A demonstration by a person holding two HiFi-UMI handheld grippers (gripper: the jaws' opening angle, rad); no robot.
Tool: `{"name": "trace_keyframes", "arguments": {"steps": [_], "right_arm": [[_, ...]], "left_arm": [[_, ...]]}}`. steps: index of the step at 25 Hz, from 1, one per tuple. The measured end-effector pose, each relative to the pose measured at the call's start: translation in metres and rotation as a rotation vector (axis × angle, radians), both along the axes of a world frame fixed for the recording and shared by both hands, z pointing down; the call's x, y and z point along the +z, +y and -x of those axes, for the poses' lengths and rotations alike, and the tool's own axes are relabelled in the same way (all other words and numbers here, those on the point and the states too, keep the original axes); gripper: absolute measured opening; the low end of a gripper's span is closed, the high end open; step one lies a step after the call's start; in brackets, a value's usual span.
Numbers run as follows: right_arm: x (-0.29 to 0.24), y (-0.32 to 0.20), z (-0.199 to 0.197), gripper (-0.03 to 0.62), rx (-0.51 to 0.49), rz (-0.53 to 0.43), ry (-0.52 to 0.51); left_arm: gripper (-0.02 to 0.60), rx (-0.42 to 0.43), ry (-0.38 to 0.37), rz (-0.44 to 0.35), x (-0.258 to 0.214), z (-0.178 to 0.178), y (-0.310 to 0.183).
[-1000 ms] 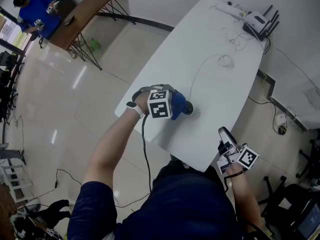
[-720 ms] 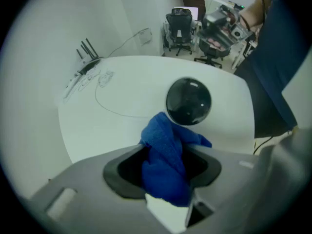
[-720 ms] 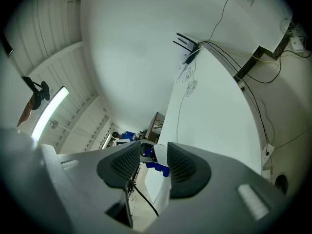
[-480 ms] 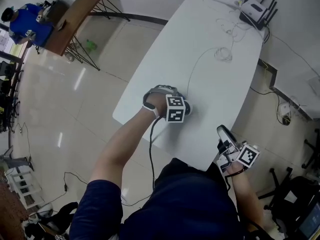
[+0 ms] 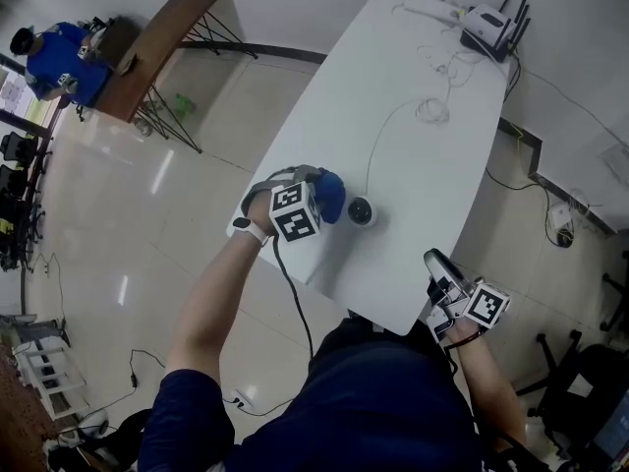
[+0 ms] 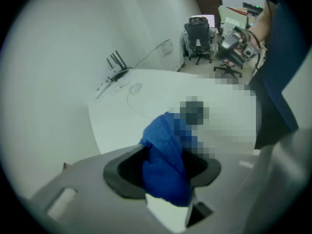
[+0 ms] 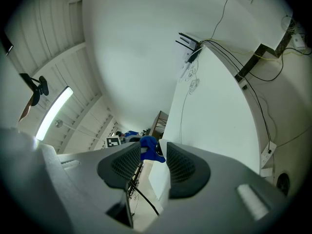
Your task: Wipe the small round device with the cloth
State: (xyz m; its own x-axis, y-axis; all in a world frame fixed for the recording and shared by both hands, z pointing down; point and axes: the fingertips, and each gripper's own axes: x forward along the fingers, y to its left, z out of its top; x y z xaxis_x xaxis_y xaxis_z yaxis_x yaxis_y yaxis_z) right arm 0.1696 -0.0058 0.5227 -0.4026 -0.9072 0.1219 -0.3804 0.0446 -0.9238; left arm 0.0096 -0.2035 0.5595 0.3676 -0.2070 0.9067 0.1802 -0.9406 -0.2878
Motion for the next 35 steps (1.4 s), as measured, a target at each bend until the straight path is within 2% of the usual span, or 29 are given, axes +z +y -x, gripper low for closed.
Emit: {"name": "trace_keyframes", "arguments": {"steps": [2, 5, 8, 10, 14, 19, 25, 28, 32, 35], "right_arm": [[-0.001, -0.001, 0.004, 0.169, -0.011, -0.005, 0.000], [-0.002, -0.004, 0.010, 0.169, -0.031, -0.009, 0.005], [-0.003, -0.004, 0.013, 0.169, -0.035, -0.004, 0.023], [-0.005, -0.003, 0.014, 0.167, -0.028, 0.002, 0.035], [0.001, 0.002, 0.014, 0.164, -0.016, 0.013, -0.003], [0.015, 0.002, 0.006, 0.163, 0.019, 0.047, 0.003], [0.016, -0.004, -0.005, 0.161, 0.054, 0.064, -0.004], [0.017, -0.008, -0.014, 0.158, 0.072, 0.069, -0.013], [0.019, -0.012, -0.018, 0.155, 0.082, 0.065, -0.026], [0.022, -0.011, -0.021, 0.153, 0.083, 0.068, -0.020]], "left_arm": [[0.201, 0.087, -0.009, -0.055, -0.024, -0.006, 0.012], [0.201, 0.284, -0.075, -0.151, -0.039, -0.027, 0.040], [0.201, 0.457, -0.152, -0.225, -0.030, -0.043, 0.060], [0.201, 0.515, -0.188, -0.238, -0.020, -0.047, 0.058], [0.201, 0.559, -0.227, -0.174, -0.012, -0.056, 0.039], [0.201, 0.635, -0.335, -0.081, 0.016, -0.056, 0.013], [0.201, 0.666, -0.403, 0.014, 0.062, -0.052, 0.010], [0.201, 0.689, -0.436, 0.020, 0.076, -0.054, 0.010], [0.201, 0.717, -0.497, -0.014, 0.097, -0.052, 0.008], [0.201, 0.704, -0.519, -0.025, 0.112, -0.052, 0.008]]}}
